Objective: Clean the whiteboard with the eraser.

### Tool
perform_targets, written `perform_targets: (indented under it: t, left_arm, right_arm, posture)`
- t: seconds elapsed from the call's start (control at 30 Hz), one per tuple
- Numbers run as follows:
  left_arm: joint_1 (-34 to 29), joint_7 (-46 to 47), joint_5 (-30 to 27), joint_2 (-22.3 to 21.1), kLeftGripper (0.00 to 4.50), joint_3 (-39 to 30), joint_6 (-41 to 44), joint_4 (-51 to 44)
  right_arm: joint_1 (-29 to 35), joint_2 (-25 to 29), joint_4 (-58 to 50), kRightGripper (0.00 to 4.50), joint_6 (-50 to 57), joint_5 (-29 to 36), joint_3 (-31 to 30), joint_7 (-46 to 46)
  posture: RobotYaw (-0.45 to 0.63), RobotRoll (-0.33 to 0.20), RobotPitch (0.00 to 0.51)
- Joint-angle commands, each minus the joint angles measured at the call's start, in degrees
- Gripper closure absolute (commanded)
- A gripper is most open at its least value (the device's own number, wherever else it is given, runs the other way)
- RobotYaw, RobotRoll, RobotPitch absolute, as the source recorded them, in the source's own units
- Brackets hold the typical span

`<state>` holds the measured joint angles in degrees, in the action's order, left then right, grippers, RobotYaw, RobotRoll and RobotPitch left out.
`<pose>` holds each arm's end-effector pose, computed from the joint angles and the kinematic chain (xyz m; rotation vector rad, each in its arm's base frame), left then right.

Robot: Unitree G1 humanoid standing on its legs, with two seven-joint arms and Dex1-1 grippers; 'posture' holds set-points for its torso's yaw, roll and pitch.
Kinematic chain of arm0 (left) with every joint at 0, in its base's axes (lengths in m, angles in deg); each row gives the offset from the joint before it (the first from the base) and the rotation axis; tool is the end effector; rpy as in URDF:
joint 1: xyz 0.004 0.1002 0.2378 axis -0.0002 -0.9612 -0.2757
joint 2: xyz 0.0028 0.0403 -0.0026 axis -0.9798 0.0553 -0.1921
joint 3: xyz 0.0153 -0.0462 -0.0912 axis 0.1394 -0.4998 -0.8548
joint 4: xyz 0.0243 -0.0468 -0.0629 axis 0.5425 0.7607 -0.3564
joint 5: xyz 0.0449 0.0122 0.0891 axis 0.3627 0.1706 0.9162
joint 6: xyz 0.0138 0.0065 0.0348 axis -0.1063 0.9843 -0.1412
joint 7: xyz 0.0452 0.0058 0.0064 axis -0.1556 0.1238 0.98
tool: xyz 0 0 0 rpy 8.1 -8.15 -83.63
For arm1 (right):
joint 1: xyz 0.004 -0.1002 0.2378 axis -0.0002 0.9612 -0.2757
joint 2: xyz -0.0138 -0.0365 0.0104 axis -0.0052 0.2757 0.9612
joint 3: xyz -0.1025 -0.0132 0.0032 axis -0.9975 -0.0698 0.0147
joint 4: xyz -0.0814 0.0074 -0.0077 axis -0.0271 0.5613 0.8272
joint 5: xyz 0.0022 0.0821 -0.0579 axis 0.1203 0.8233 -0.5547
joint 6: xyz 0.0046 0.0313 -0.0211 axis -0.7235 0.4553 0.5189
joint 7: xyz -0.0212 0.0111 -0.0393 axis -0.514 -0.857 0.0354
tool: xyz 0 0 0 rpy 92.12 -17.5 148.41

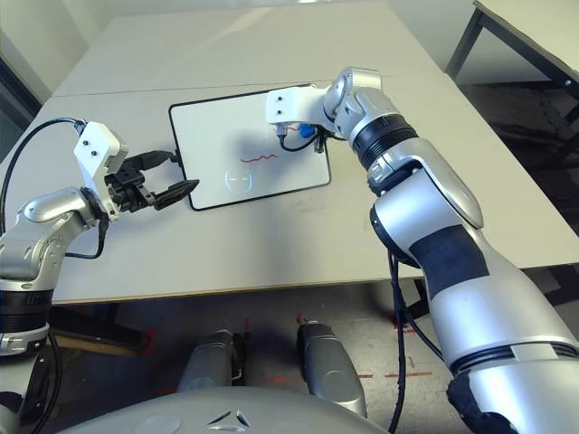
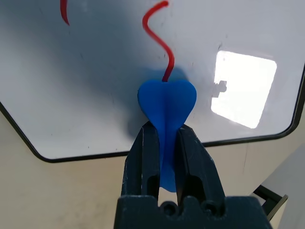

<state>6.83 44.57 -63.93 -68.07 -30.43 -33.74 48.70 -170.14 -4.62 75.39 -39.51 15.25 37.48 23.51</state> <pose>0.2491 0.2560 0.1644 0.2640 0.0965 -0.7346 0.3806 -0.1014 0.2435 -1.3260 0.5086 0.7834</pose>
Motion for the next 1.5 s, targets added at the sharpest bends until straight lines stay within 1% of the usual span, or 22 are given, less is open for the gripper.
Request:
perform_targets:
  t: [0.03, 0.4, 0.57, 0.87, 1.0, 1.23, 1.37, 1.5]
  left_arm:
    - [-0.8, 0.2, 0.4, 0.3, 0.00, 0.7, 0.4, -1.1]
    - [-1.6, 0.5, 0.5, 0.6, 0.00, 0.6, 0.2, -1.4]
    - [-1.9, 0.7, 0.5, 0.7, 0.00, 0.6, 0.1, -1.6]
    - [-1.9, 0.7, 0.5, 0.9, 0.00, 0.7, 0.0, -1.5]
    - [-0.9, 0.4, 0.7, 1.2, 0.00, 1.3, -0.1, -0.9]
    - [-0.5, 0.3, 0.8, 1.4, 0.00, 1.6, -0.3, -0.5]
    - [-0.4, 0.1, 0.9, 1.3, 0.00, 1.5, -0.4, -0.2]
    - [-0.2, -0.1, 1.0, 1.2, 0.00, 1.6, -0.5, 0.2]
  right_arm:
    - [-1.1, -1.7, 1.2, 4.28, -1.1, -0.2, 0.8, 0.3]
    - [-2.9, -6.2, 2.7, 4.28, -2.1, -0.2, 0.9, 0.2]
    - [-3.2, -6.9, 3.6, 4.28, -2.7, -0.7, 0.6, 0.4]
    - [-2.1, -3.4, 4.9, 4.28, -3.6, -2.1, 0.0, -0.1]
    - [-1.6, 0.1, 5.1, 4.28, -4.5, -3.1, -0.4, -0.9]
    - [-0.2, 3.3, 5.5, 4.28, -5.3, -4.7, -0.8, -0.7]
    - [0.0, 3.6, 5.4, 4.28, -5.2, -4.7, -0.2, -0.6]
    - [-0.5, 1.8, 5.1, 4.28, -4.7, -4.1, 0.6, 0.0]
  posture:
    - [-0.03, 0.000, 0.069]
    - [-0.01, 0.000, 0.065]
    - [-0.01, 0.000, 0.064]
    - [-0.01, 0.000, 0.064]
    - [-0.03, 0.000, 0.064]
    - [-0.04, 0.000, 0.065]
    - [-0.04, 0.000, 0.066]
    - [-0.04, 0.000, 0.067]
